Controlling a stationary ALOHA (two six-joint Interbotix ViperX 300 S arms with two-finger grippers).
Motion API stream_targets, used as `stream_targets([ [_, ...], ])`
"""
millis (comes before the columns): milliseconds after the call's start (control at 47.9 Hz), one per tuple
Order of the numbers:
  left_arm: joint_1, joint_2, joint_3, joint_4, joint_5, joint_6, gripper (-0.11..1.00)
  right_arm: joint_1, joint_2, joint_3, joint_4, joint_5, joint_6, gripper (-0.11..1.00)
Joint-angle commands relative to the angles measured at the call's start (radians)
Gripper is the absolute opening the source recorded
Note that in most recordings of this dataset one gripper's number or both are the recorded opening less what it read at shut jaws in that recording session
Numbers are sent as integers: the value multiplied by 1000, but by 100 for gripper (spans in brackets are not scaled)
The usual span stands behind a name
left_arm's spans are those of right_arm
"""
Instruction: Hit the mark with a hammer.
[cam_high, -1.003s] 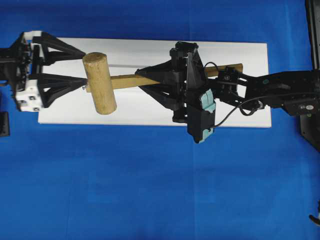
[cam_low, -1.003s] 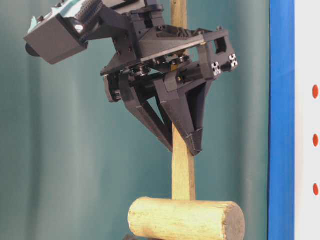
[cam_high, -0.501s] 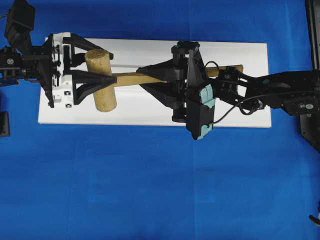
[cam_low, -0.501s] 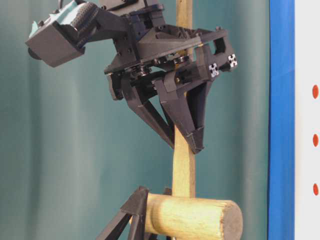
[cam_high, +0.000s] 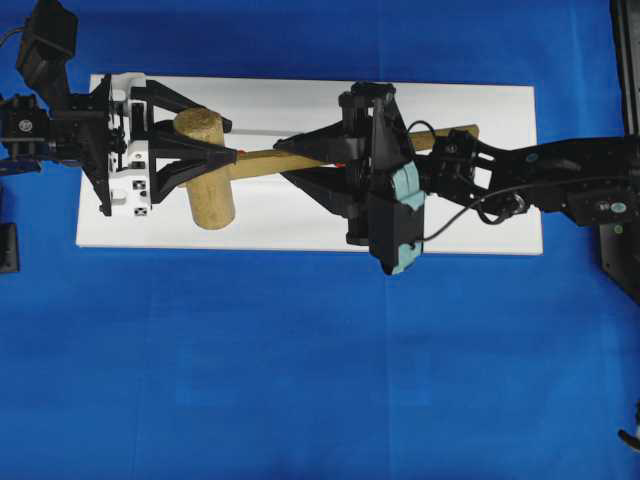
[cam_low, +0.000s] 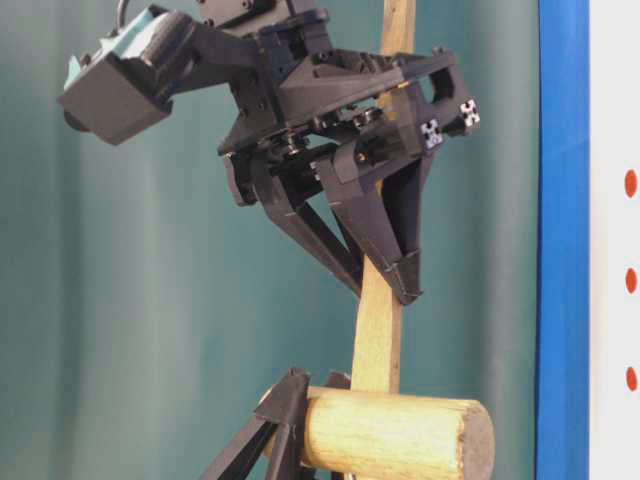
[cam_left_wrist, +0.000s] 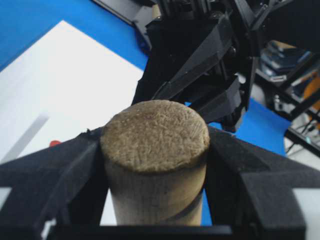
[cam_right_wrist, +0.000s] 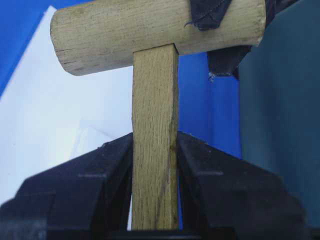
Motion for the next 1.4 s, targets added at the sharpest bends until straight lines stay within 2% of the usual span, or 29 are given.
stream_targets([
  [0,-9,-8,-28,3,-6,2,46,-21,-34,-29,23,3,5,10],
  [125,-11,-11,-26,3,-6,9,46,-25,-32,-31,46,14,5,11],
  [167,-9,-11,-26,3,-6,12,46,-25,-34,-31,54,15,5,15],
  [251,-8,-11,-25,6,-6,25,46,-25,-34,-32,78,25,6,37],
  [313,-6,-12,-25,8,-5,46,46,-23,-38,-31,115,40,6,56],
  [397,-5,-15,-23,8,2,98,46,-21,-52,-29,152,71,6,81],
  [480,-6,-17,-21,9,14,179,46,-21,-75,-26,202,100,9,95],
  [564,-9,-17,-21,9,28,304,46,-21,-98,-23,270,115,17,90],
  [668,-17,-17,-20,9,44,453,46,-21,-124,-15,350,146,28,91],
  [794,-28,-17,-21,9,57,566,46,-21,-138,-11,407,189,29,91],
  [877,-31,-17,-23,9,61,592,46,-21,-137,-12,433,202,29,91],
  [1065,-31,-18,-21,9,71,595,46,-21,-110,-18,479,206,29,91],
  [1378,-35,-29,-20,9,72,595,46,-21,14,-32,485,210,31,90],
])
